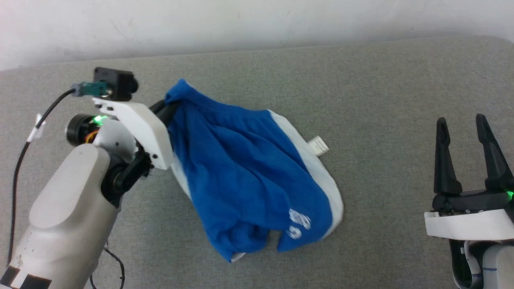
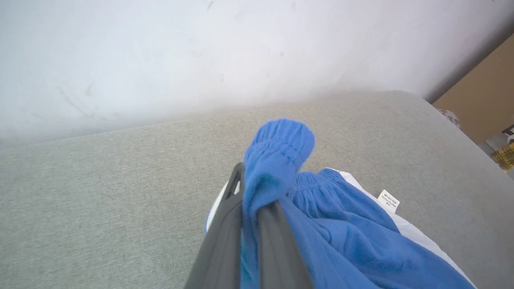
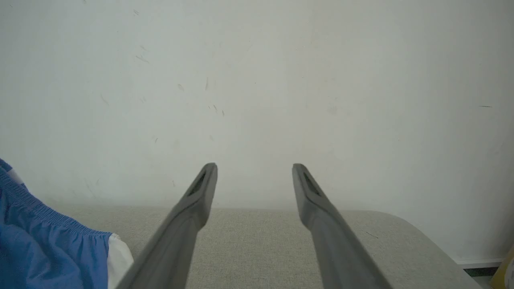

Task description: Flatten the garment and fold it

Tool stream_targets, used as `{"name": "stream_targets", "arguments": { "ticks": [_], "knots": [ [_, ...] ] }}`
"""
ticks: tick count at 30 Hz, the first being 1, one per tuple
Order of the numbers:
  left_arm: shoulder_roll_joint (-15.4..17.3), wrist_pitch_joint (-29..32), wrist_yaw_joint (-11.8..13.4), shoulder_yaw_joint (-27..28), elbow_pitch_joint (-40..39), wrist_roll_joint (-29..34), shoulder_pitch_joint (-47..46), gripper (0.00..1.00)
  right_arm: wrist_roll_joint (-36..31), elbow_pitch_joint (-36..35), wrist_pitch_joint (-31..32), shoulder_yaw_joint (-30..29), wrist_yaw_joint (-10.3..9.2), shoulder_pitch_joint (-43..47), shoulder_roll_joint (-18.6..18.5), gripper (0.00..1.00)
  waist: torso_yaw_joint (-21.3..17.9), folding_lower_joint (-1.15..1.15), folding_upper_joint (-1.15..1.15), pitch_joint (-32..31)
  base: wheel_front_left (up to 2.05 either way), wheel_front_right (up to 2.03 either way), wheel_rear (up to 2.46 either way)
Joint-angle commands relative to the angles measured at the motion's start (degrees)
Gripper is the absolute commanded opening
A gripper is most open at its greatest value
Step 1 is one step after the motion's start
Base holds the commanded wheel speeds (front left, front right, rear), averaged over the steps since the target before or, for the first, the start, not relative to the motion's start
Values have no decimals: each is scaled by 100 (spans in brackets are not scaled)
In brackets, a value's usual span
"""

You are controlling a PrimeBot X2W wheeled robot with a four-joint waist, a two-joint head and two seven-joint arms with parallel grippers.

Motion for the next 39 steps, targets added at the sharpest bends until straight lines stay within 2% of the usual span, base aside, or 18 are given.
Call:
{"name": "stream_targets", "arguments": {
  "ticks": [1,6,7,8,9,10,15,19,22,25,28,30,33,37,39],
  "knots": [
    [1,-139,60,12,106,84,13,0,-42,13,-31,16,-5,28,5,100,21,0,0,-27,0,0,0],
    [-92,-347,164,-105,715,201,279,2,-55,25,-31,77,-5,29,5,100,-12,0,0,-36,0,0,0],
    [-111,-334,149,-142,821,199,316,14,-59,22,-31,84,-5,25,5,100,-19,0,0,-28,0,0,0],
    [-135,-316,131,-163,920,180,344,32,-63,18,-31,83,-5,23,5,100,-24,0,0,-18,0,0,0],
    [-155,-320,118,-172,1002,164,352,83,-69,14,-31,75,-5,23,5,100,-25,0,0,-7,0,0,0],
    [-181,-375,124,-159,1052,157,345,100,-75,11,-31,61,-5,27,5,100,-21,0,0,1,0,0,0],
    [-327,-1037,147,178,800,11,203,100,-88,4,-31,-31,-5,82,5,100,54,0,0,-16,0,0,0],
    [-219,-2016,393,431,3,340,262,100,-85,24,-31,-98,-5,126,5,100,148,0,0,-96,0,0,0],
    [-47,-2759,806,598,-714,793,615,100,-71,38,-31,-120,-5,183,5,100,216,0,0,-183,0,0,0],
    [48,-3052,1410,897,-1493,1290,1250,100,-53,44,-31,-130,-5,245,5,100,262,0,0,-235,0,0,0],
    [-136,-3095,1883,1324,-2371,1705,2131,100,-32,53,-31,-128,-5,315,5,100,296,0,0,-255,0,0,0],
    [-359,-3098,2041,1567,-2896,2032,2825,100,-28,75,-32,-122,-5,352,5,100,315,0,0,-262,0,0,0],
    [-828,-3099,2128,1843,-3317,2288,3752,100,-42,131,-32,-114,-5,414,5,100,398,0,0,-280,0,0,0],
    [-1417,-3100,1871,2098,-3399,2412,4433,100,-68,248,0,-43,-5,436,5,100,604,0,0,-292,0,0,0],
    [-1525,-3100,1777,2150,-3409,2460,4483,100,-110,258,54,-8,-5,408,5,100,680,0,0,-283,0,0,0]
  ]
}}
